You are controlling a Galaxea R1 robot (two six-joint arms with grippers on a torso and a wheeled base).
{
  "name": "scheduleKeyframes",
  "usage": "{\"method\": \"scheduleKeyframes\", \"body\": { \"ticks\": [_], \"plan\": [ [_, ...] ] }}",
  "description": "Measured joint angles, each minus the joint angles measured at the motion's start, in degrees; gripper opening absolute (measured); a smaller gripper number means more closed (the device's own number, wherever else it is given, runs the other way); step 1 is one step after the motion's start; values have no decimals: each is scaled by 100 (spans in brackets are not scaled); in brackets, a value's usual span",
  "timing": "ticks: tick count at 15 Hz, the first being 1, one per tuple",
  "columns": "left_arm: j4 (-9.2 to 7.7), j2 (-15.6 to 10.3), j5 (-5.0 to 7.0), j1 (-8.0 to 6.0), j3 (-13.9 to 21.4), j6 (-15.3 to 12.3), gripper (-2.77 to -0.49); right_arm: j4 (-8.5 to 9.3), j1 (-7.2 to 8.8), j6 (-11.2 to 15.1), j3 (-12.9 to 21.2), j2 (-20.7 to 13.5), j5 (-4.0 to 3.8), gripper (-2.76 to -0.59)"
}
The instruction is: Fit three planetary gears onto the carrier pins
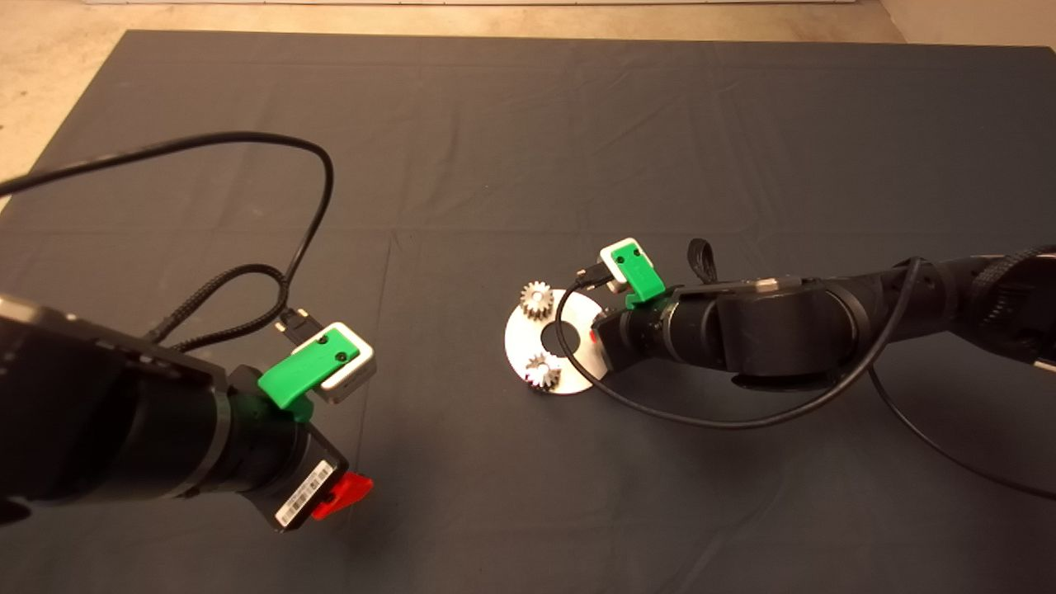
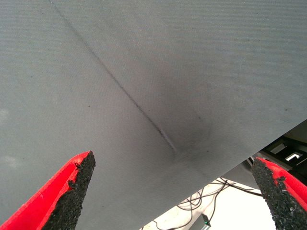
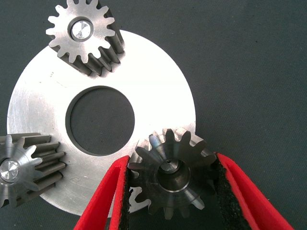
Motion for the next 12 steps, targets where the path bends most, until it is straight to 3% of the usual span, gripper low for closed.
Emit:
{"method": "scheduleKeyframes", "body": {
  "ticks": [3,12],
  "plan": [
    [0,0,0,0,0,1,-92,-50,-50,-132,0,0,-2,-233],
    [0,0,0,0,0,1,-92,-48,-52,-147,0,0,-6,-225]
  ]
}}
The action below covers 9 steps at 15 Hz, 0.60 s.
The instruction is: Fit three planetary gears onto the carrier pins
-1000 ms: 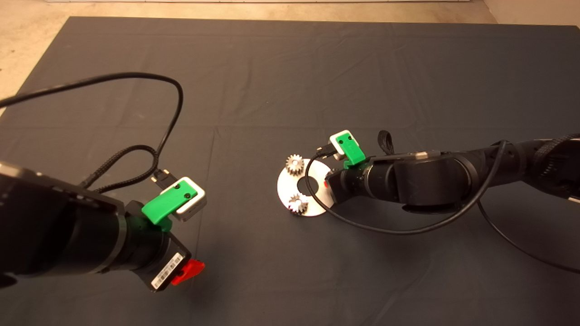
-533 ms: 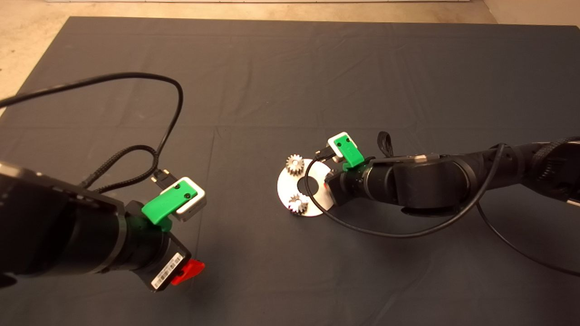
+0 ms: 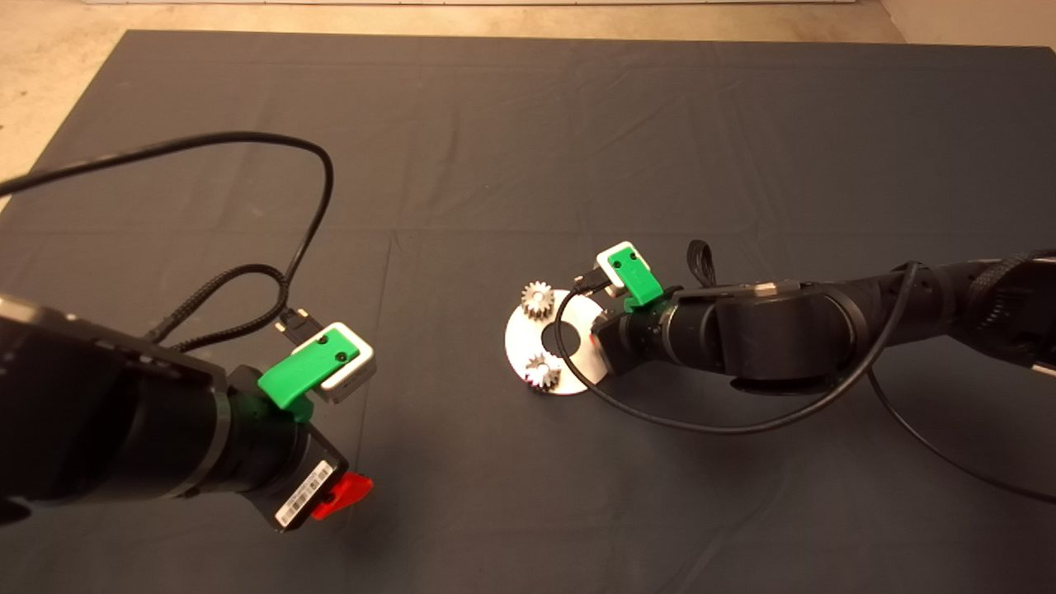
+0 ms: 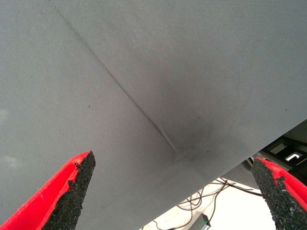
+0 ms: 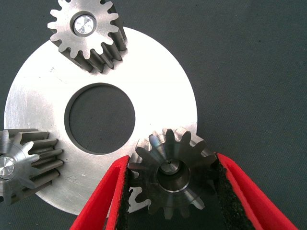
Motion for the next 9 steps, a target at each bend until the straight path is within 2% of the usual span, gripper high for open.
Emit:
{"method": "scheduleKeyframes", "body": {
  "ticks": [5,9],
  "plan": [
    [0,0,0,0,0,0,-92,0,-5,0,0,-2,0,-218],
    [0,0,0,0,0,2,-92,0,-7,-2,0,-2,0,-194]
  ]
}}
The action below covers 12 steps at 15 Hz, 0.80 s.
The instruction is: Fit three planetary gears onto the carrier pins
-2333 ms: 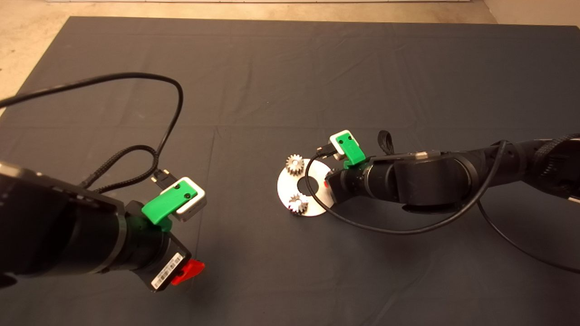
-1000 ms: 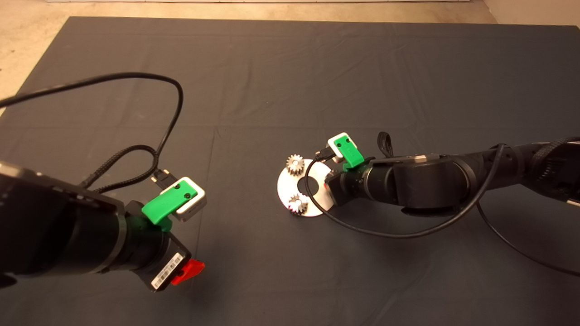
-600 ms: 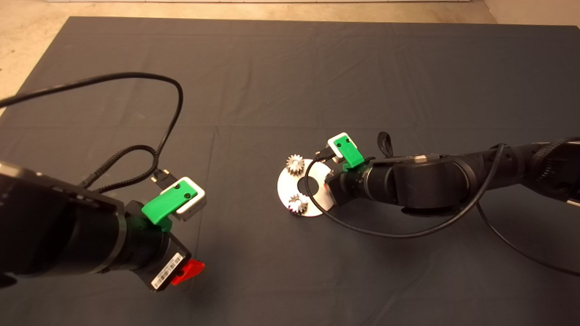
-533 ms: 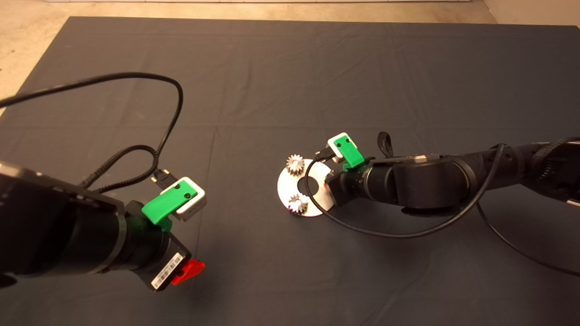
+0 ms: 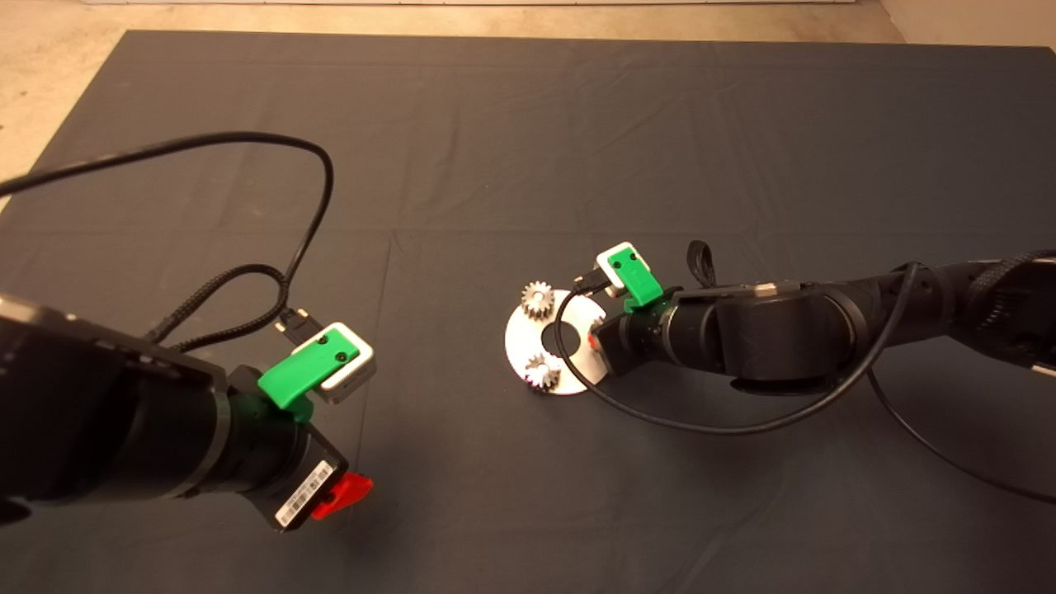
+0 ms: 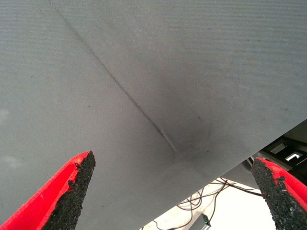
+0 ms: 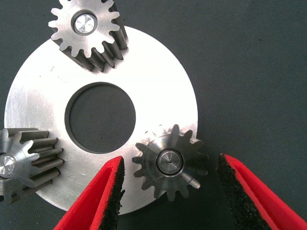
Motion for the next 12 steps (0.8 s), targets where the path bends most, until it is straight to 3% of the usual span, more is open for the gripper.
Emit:
{"method": "scheduleKeyframes", "body": {
  "ticks": [7,9,12],
  "plan": [
    [0,0,0,0,0,0,-92,1,2,2,133,-1,-6,-167],
    [0,-4,0,0,0,-1,-92,1,21,3,348,-20,-13,-147],
    [0,-15,0,0,0,0,-92,11,116,28,942,-180,2,-141]
  ]
}}
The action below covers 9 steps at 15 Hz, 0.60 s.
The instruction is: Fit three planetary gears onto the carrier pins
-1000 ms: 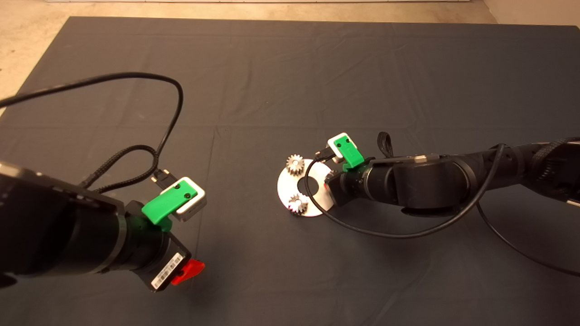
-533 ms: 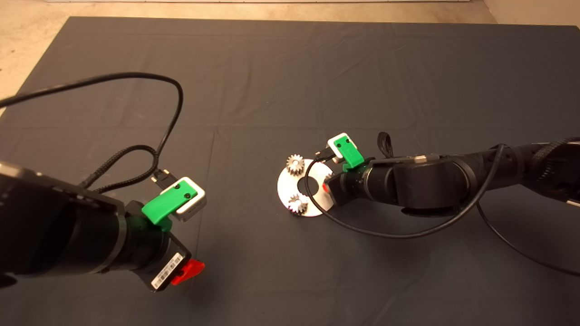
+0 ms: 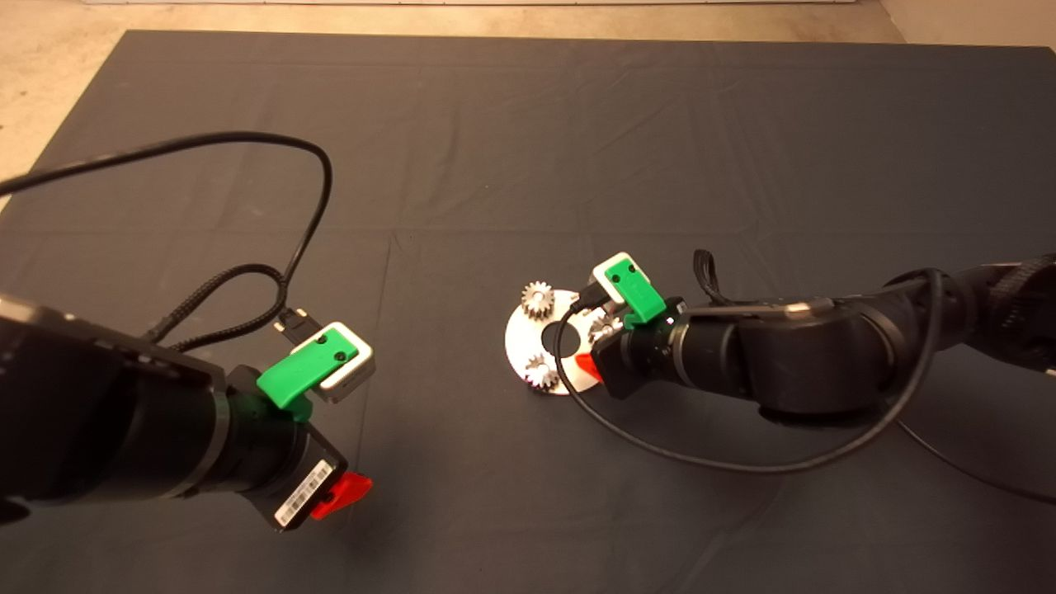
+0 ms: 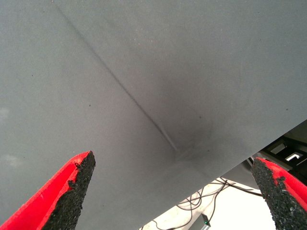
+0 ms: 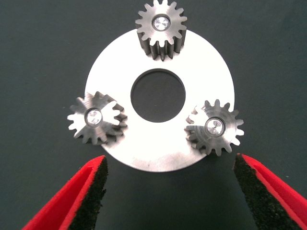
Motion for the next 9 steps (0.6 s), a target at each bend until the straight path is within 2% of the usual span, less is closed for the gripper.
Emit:
{"method": "scheduleKeyframes", "body": {
  "ticks": [1,3,4,5,7,9],
  "plan": [
    [0,-2,2,0,0,0,-92,9,57,50,246,-145,4,-133],
    [0,0,0,0,0,0,-92,146,217,138,762,-582,9,-133],
    [0,0,0,0,0,0,-92,411,334,179,999,-921,-6,-133],
    [0,4,0,0,0,0,-92,659,387,194,1111,-1116,-38,-133],
    [0,26,0,0,0,-5,-92,1116,432,282,1271,-1314,-66,-133],
    [2,40,2,0,0,-24,-92,1310,440,525,1420,-1364,-36,-133]
  ]
}}
